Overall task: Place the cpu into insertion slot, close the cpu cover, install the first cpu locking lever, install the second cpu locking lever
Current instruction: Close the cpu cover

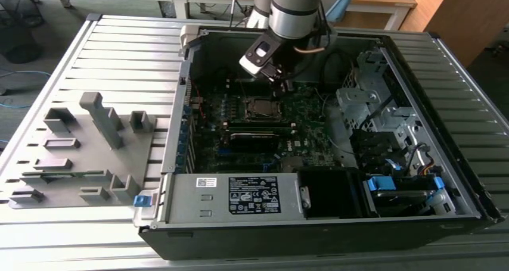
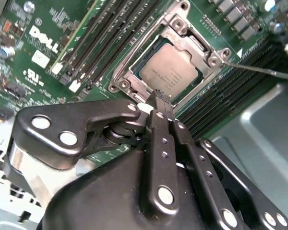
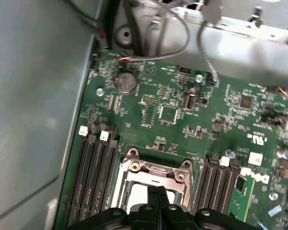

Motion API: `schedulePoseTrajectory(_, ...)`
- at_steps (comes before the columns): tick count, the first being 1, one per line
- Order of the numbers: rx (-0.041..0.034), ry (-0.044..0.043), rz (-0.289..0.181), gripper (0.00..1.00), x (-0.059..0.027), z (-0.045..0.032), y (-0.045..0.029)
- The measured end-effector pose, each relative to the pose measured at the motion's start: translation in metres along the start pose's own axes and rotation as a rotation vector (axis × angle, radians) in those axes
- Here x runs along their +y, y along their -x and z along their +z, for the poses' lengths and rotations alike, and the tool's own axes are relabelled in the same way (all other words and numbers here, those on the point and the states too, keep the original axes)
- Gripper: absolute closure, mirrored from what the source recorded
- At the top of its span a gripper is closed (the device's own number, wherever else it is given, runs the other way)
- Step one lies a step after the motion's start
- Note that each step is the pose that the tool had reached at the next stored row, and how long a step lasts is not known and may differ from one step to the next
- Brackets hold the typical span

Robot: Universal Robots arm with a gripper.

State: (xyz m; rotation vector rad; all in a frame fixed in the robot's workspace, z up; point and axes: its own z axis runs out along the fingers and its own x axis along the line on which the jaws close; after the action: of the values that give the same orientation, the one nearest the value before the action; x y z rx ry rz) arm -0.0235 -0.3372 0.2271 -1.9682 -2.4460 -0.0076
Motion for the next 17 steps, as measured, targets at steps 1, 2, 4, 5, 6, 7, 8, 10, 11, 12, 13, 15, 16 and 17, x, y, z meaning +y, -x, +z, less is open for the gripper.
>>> schedulePoseTrajectory(1, -0.0001, -0.0001, -0.019, 0.9, 0.0, 0.0001, 0.0)
schedulePoseTrajectory(2, 0.0, -0.0002, -0.037, 0.9, 0.0, 0.0001, 0.0)
schedulePoseTrajectory(4, 0.0, -0.0003, -0.073, 0.9, 0.0, 0.0003, 0.0)
schedulePoseTrajectory(5, 0.0, -0.0005, -0.091, 0.9, 0.0, 0.0004, 0.0)
schedulePoseTrajectory(6, 0.0001, -0.0005, -0.109, 0.9, 0.0, 0.0005, 0.0)
schedulePoseTrajectory(7, 0.0001, -0.0006, -0.127, 0.9, 0.0, 0.0005, 0.0)
schedulePoseTrajectory(8, 0.0001, -0.0007, -0.146, 0.9, 0.0, 0.0006, 0.0)
schedulePoseTrajectory(10, 0.0002, -0.0009, -0.182, 0.9, 0.0, 0.0008, 0.0)
schedulePoseTrajectory(11, 0.0002, -0.001, -0.2, 0.9, 0.0, 0.0009, 0.0)
schedulePoseTrajectory(12, 0.0002, -0.0011, -0.218, 0.9, 0.0, 0.001, 0.0)
schedulePoseTrajectory(13, 0.0003, -0.0011, -0.236, 0.9, 0.0, 0.0011, 0.0)
schedulePoseTrajectory(15, 0.0004, -0.0013, -0.273, 0.9, 0.0, 0.0013, 0.0)
schedulePoseTrajectory(16, 0.0004, -0.0014, -0.292, 0.9, 0.0, 0.0014, 0.0)
schedulePoseTrajectory(17, 0.0004, -0.0015, -0.309, 0.9, 0.0, 0.0015, 0.0)
